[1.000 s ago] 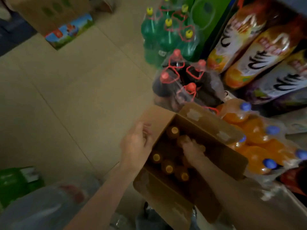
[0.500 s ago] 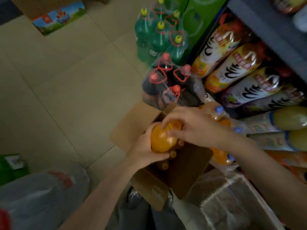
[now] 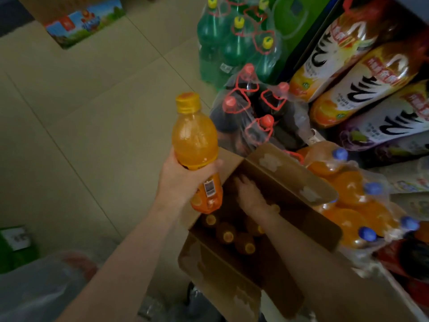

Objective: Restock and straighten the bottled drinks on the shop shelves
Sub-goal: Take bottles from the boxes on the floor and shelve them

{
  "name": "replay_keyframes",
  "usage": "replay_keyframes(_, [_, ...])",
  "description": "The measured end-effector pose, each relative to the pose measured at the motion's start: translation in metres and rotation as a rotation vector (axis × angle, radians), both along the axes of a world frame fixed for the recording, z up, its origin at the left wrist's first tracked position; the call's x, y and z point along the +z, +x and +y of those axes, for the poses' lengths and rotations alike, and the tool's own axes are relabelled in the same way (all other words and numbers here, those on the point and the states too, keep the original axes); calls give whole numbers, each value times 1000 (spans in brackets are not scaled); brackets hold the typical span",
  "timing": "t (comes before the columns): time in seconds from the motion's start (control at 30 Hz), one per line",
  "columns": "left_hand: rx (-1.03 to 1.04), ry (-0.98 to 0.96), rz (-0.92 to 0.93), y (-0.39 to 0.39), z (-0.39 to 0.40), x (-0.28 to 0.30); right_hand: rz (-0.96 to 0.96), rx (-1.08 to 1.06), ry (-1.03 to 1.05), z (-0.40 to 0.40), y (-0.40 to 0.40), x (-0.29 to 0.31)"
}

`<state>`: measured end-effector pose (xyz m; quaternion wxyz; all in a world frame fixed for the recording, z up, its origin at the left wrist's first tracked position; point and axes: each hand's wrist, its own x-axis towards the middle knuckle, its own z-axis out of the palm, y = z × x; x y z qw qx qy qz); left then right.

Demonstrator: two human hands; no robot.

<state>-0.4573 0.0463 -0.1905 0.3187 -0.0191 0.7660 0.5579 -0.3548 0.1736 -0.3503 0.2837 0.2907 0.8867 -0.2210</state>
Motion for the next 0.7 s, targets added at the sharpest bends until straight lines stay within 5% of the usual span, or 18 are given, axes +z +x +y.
replay_keyframes(0.1, [-6, -38, 21, -2, -5, -23, -52, 120, 170, -9, -8, -23])
replay_keyframes(0.3, [83, -117, -82, 16, 2, -11, -77, 23, -43, -12, 23, 31])
replay_keyframes(0.5, [40, -66, -141, 28, 23, 122, 11, 188, -37, 20, 46, 232])
replay_keyframes(0.7, [-88, 59, 3, 6, 54, 329, 237, 64, 51, 66, 51, 517])
